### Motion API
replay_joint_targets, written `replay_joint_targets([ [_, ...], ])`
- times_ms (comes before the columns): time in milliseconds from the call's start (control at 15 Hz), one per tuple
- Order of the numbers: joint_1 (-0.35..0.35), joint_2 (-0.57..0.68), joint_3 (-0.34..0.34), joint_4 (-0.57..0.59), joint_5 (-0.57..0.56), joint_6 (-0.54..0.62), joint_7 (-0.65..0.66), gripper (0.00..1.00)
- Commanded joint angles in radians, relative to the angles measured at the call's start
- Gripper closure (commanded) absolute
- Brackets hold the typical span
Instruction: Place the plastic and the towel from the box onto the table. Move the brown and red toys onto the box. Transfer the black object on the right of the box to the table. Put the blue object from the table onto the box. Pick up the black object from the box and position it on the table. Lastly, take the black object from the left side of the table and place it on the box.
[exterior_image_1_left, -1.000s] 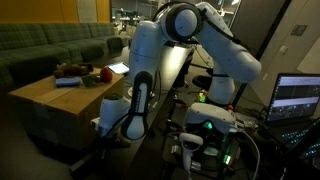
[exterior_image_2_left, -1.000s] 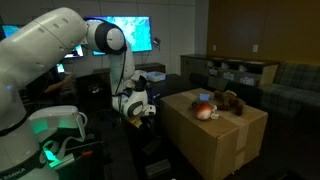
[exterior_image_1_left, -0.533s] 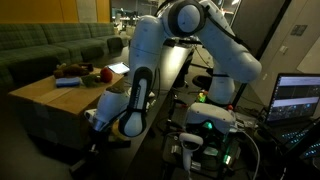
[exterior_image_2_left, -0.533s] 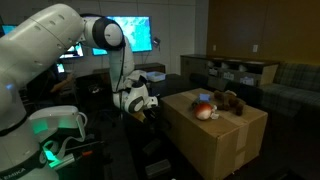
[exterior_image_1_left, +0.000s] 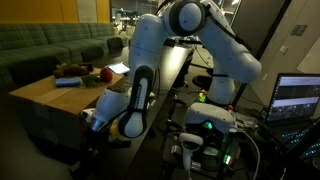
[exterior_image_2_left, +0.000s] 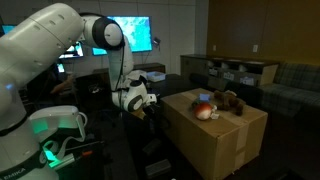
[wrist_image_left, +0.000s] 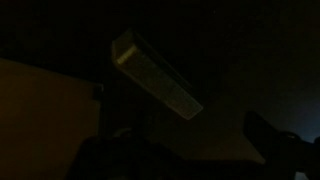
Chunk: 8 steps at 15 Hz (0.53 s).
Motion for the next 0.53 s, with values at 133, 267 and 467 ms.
replay_joint_targets([
  [133, -0.041, 0.014, 0.037, 0.002, -0.025, 0.026, -0.036, 0.0],
  [267, -0.03, 0.019, 0.025, 0.002, -0.018, 0.033, -0.036, 0.0],
  [467, 0.003, 0.031, -0.008, 0.008, -0.002, 0.048, -0.034, 0.0],
])
